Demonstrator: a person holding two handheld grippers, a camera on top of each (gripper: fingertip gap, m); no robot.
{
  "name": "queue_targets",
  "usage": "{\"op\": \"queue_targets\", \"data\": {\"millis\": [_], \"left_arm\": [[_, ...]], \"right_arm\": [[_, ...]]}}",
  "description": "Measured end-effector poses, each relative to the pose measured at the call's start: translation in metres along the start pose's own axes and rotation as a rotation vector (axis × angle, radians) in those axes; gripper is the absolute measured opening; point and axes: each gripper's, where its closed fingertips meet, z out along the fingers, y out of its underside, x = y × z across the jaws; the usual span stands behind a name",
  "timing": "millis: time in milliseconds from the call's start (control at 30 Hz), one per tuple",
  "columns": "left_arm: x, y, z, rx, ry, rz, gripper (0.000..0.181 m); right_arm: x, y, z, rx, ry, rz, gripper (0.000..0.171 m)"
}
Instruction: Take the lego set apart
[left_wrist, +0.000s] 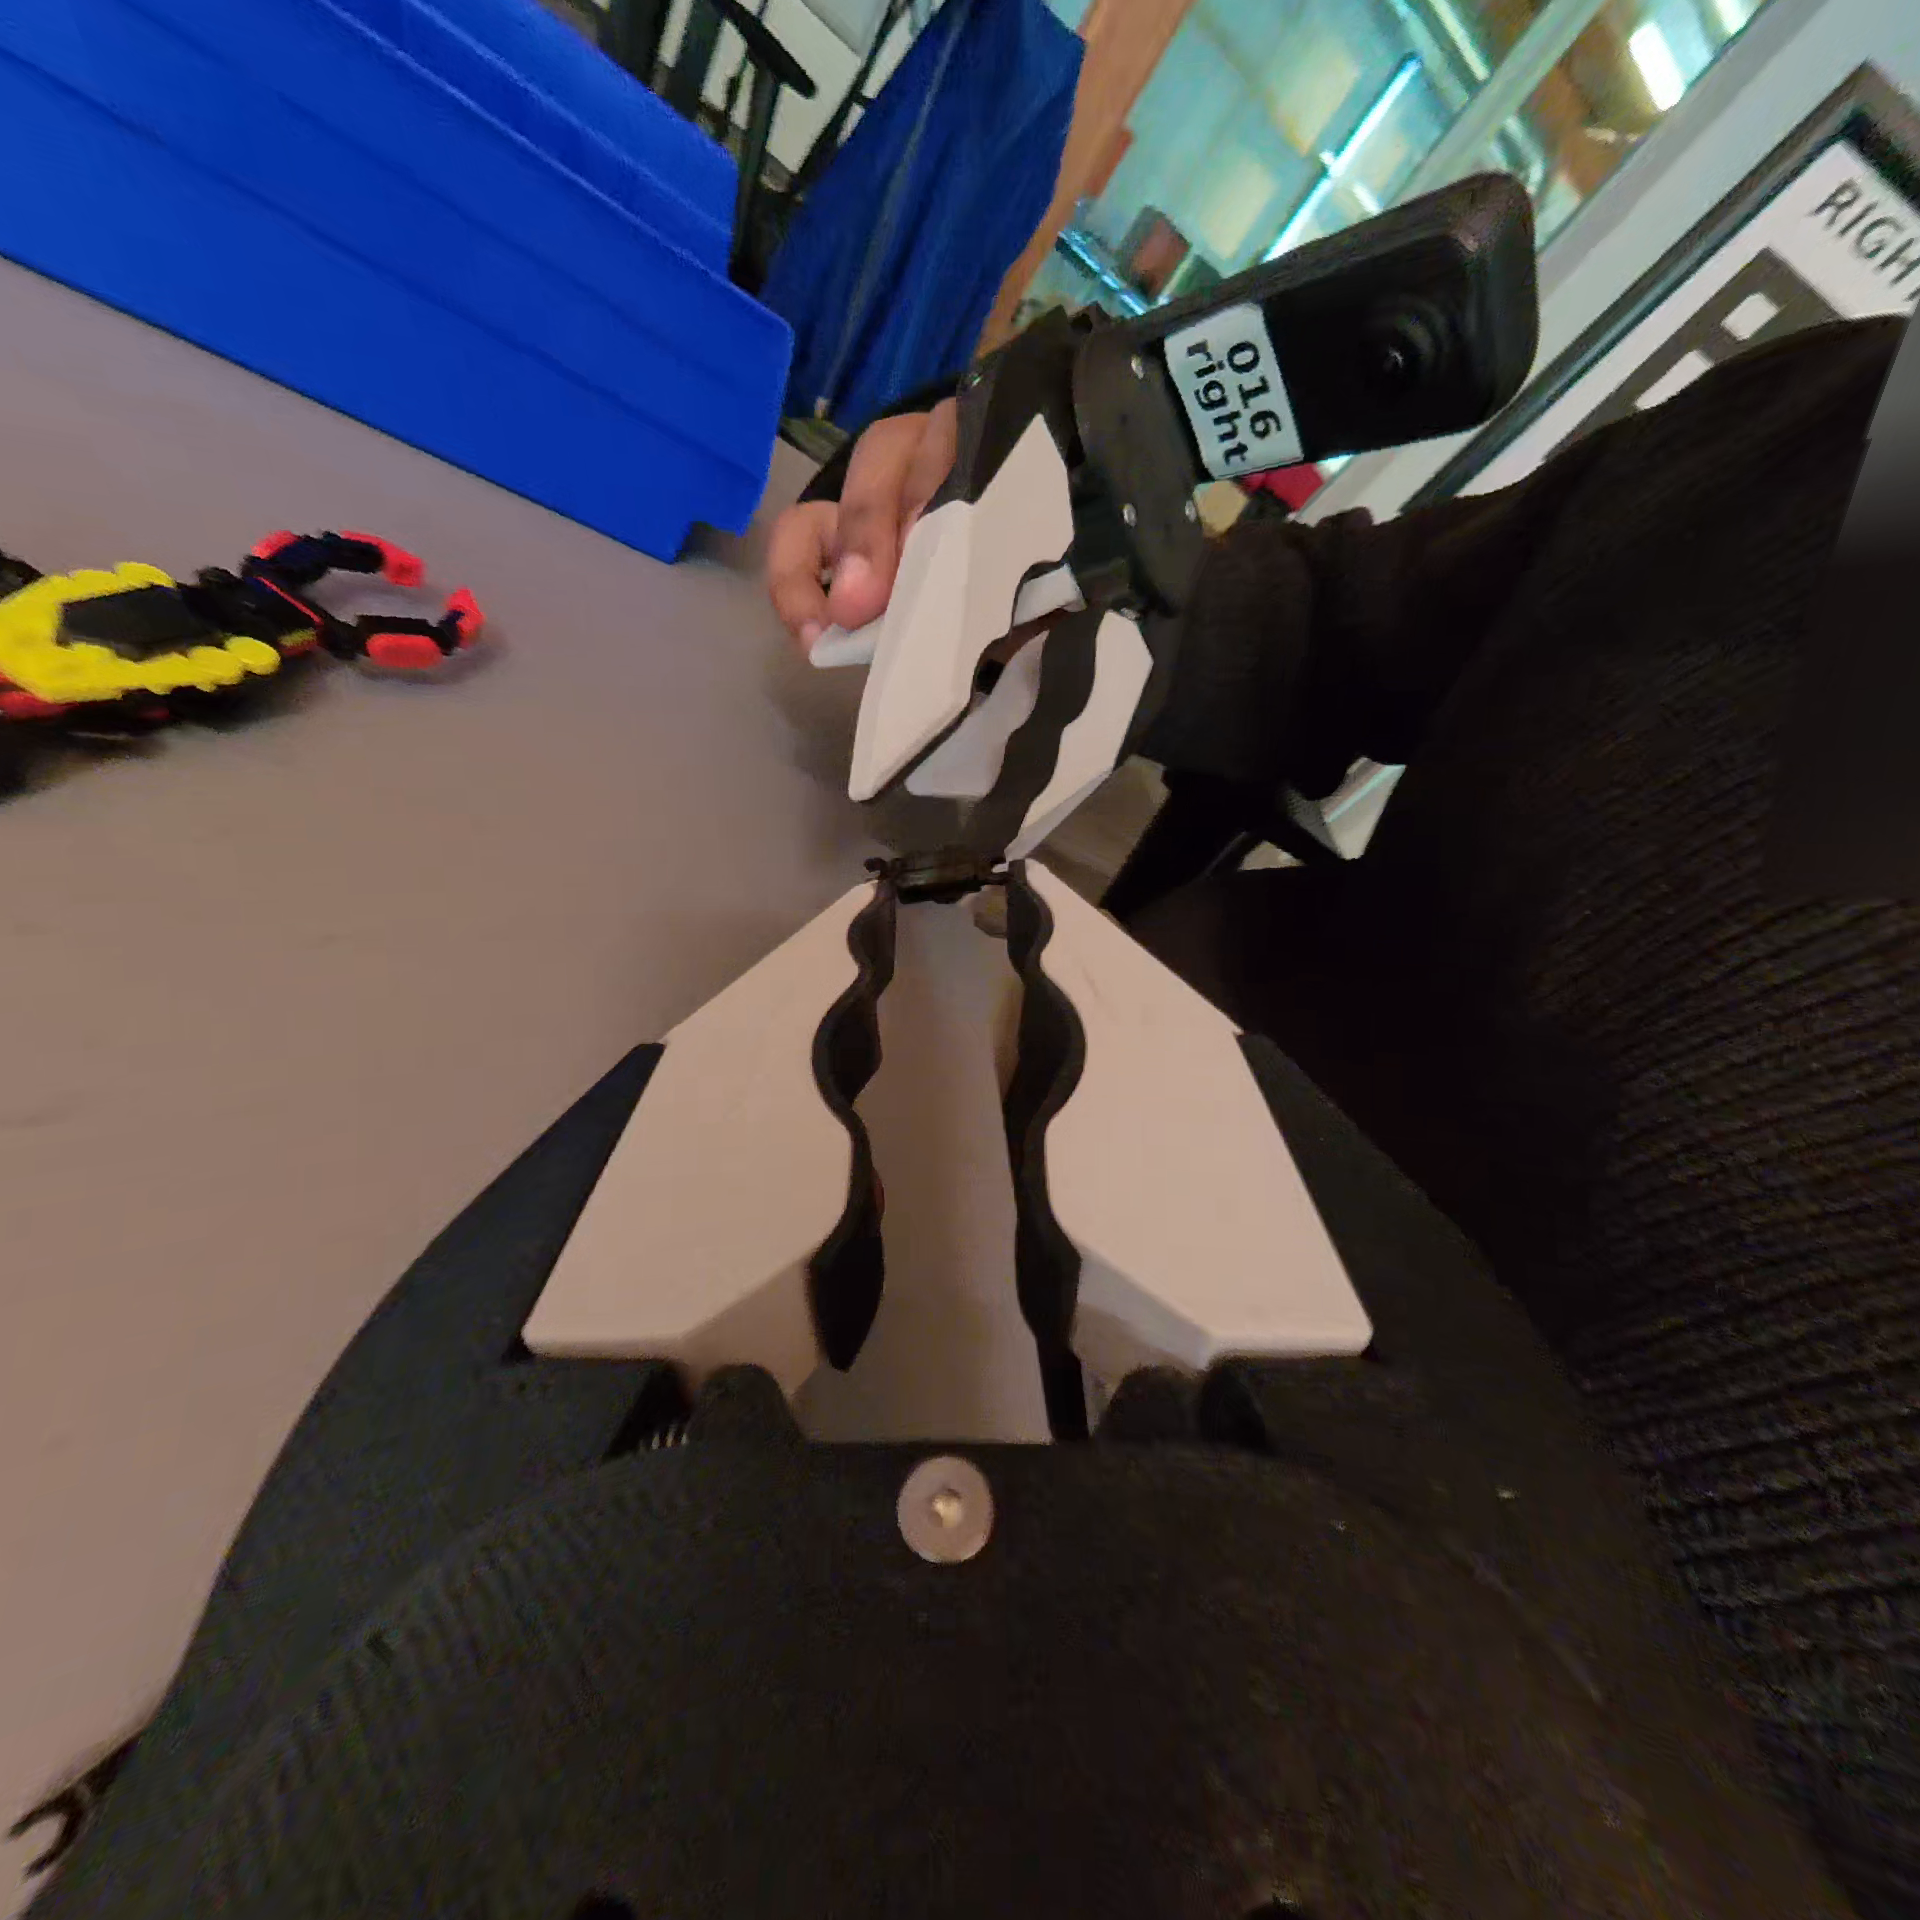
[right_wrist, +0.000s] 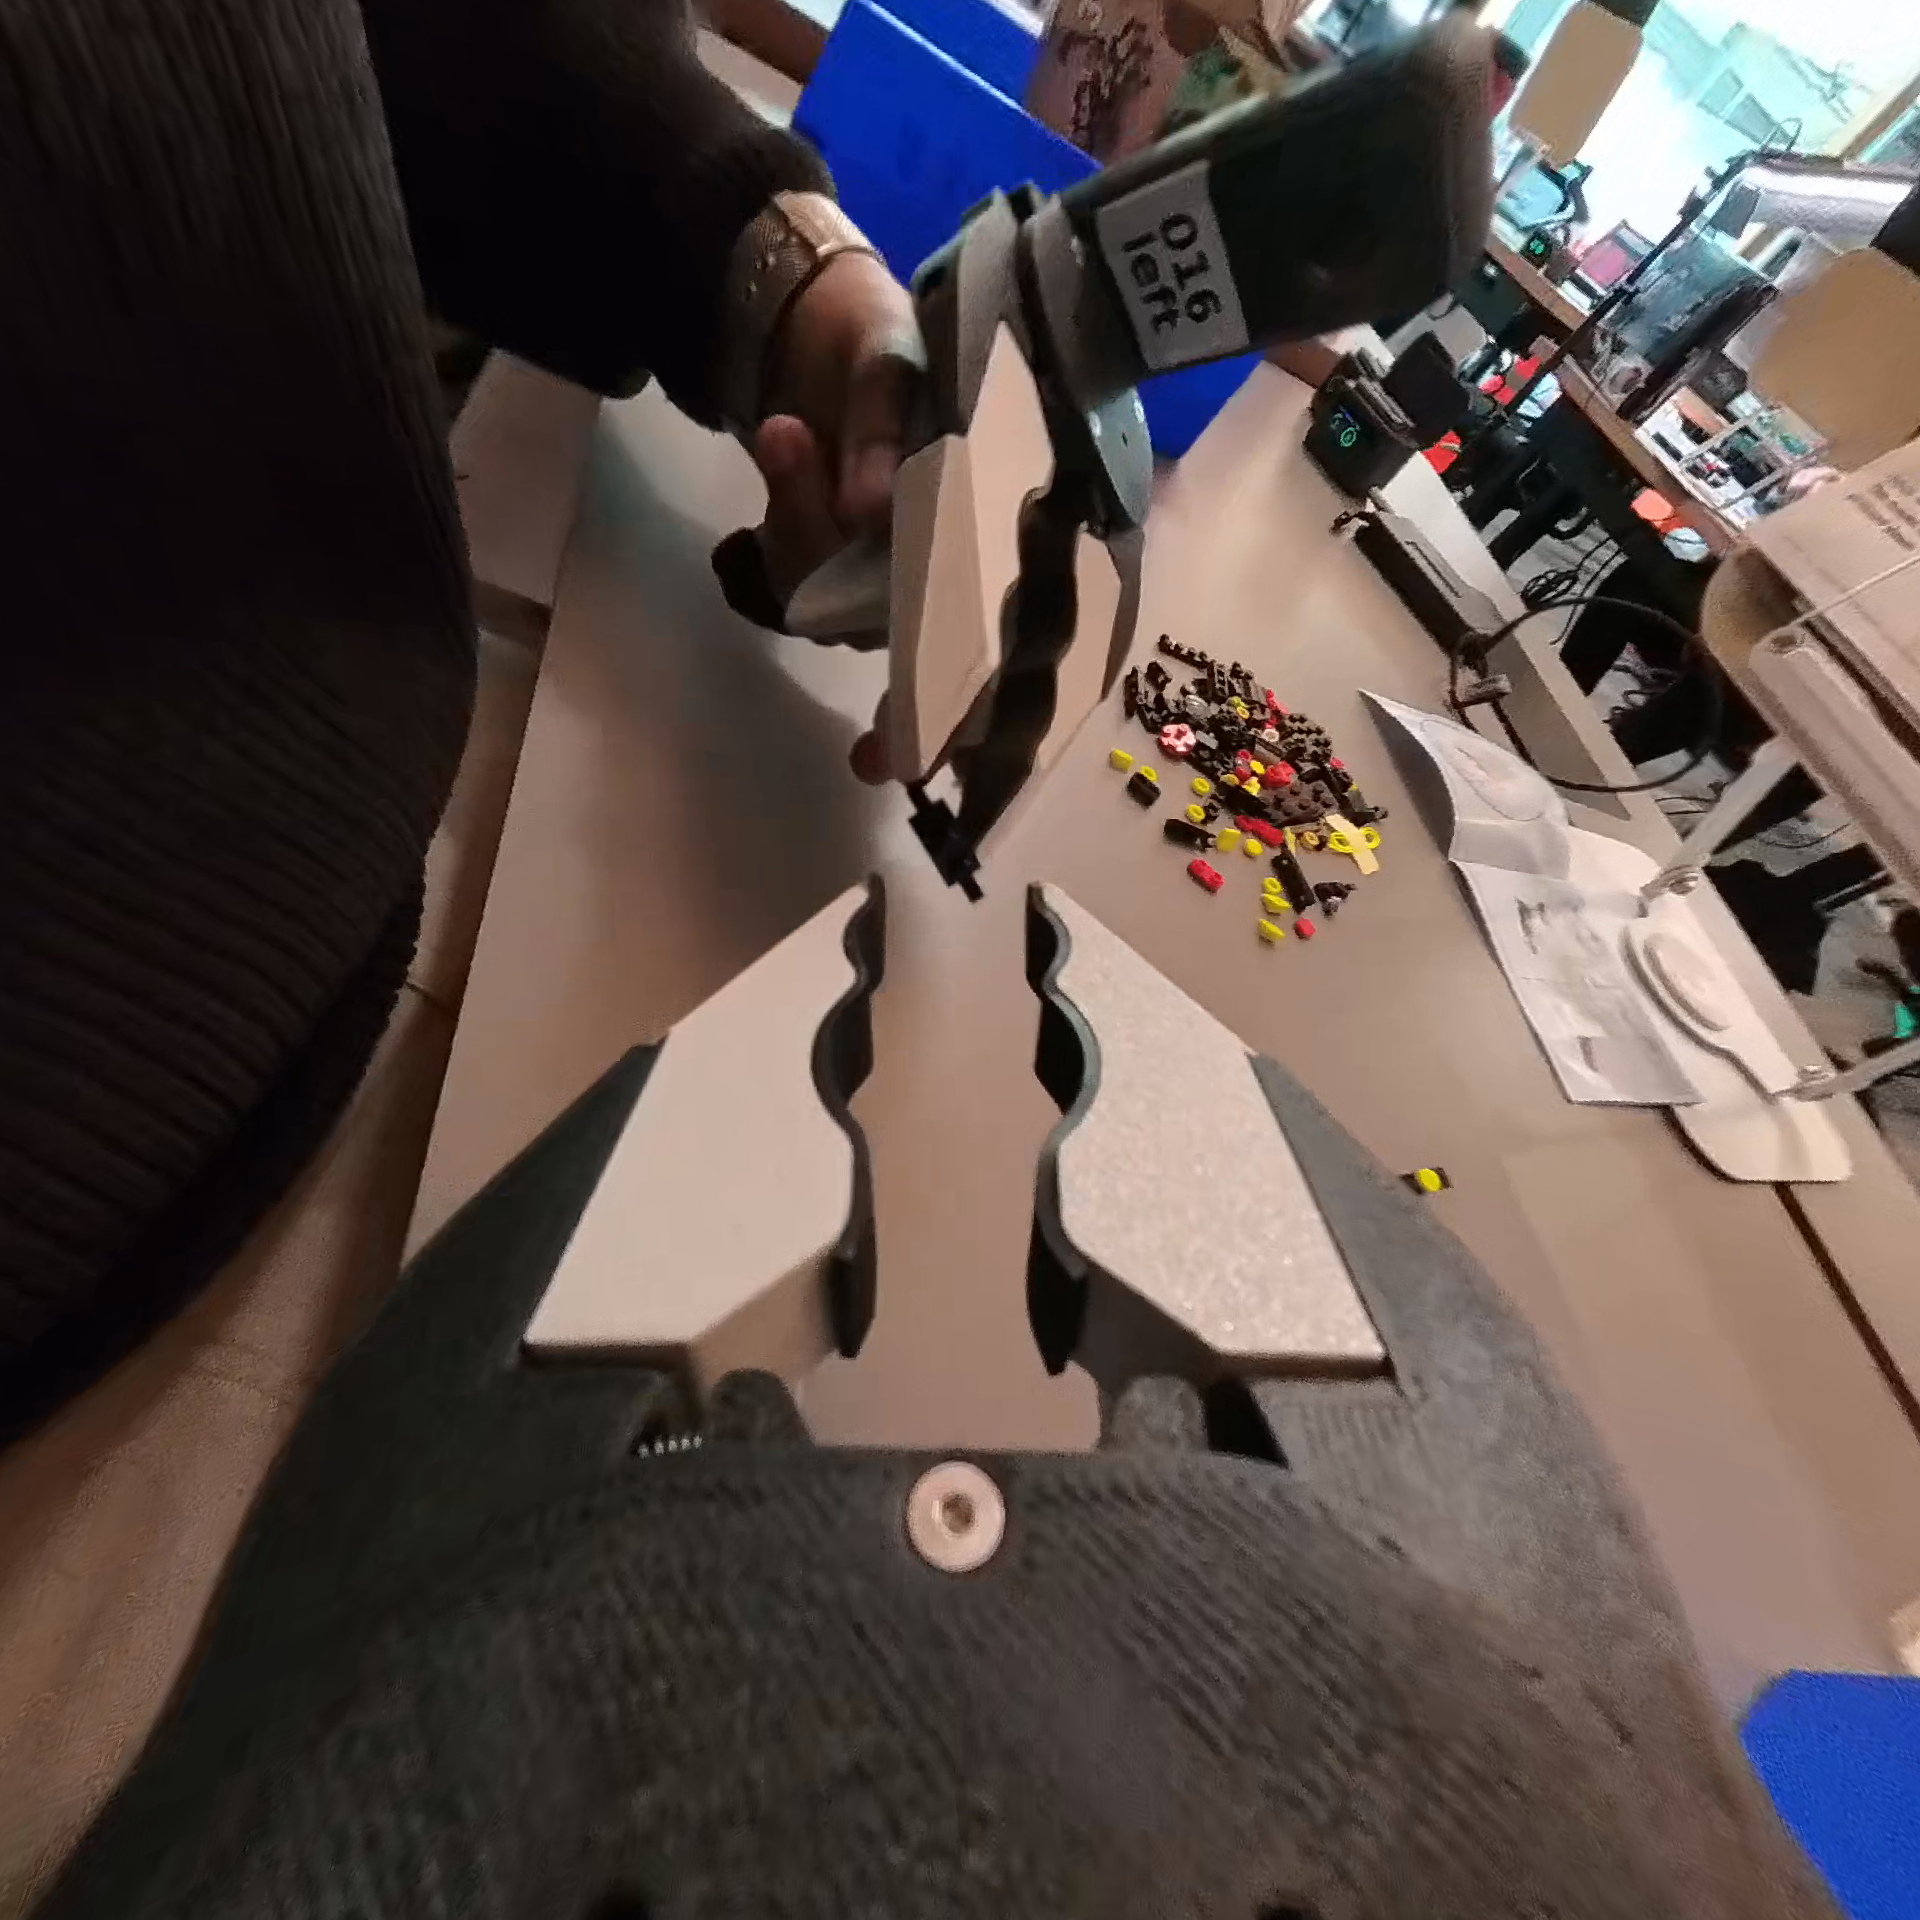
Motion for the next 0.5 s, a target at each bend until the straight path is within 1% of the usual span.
{"op": "queue_targets", "data": {"millis": [167, 233, 333, 400, 467, 500], "left_arm": [[0.008, 0.006, 0.002, -0.025, 0.077, -0.052, 0.019], [0.010, 0.008, 0.003, -0.035, 0.096, -0.063, 0.019], [0.011, 0.011, 0.004, -0.044, 0.111, -0.081, 0.019], [0.010, 0.007, 0.004, -0.020, 0.105, -0.079, 0.020], [0.003, 0.002, 0.003, 0.009, 0.053, -0.043, 0.040], [0.001, 0.000, 0.002, 0.021, 0.025, -0.003, 0.046]], "right_arm": [[-0.011, -0.009, 0.003, 0.023, -0.038, -0.027, 0.018], [-0.015, -0.010, 0.004, 0.021, -0.050, -0.036, 0.009], [-0.018, -0.010, 0.004, 0.011, -0.071, -0.020, 0.008], [-0.017, -0.009, 0.004, 0.011, -0.083, 0.019, 0.007], [-0.010, -0.011, 0.002, 0.039, -0.076, 0.108, 0.007], [-0.006, -0.013, 0.001, 0.057, -0.084, 0.171, 0.007]]}}
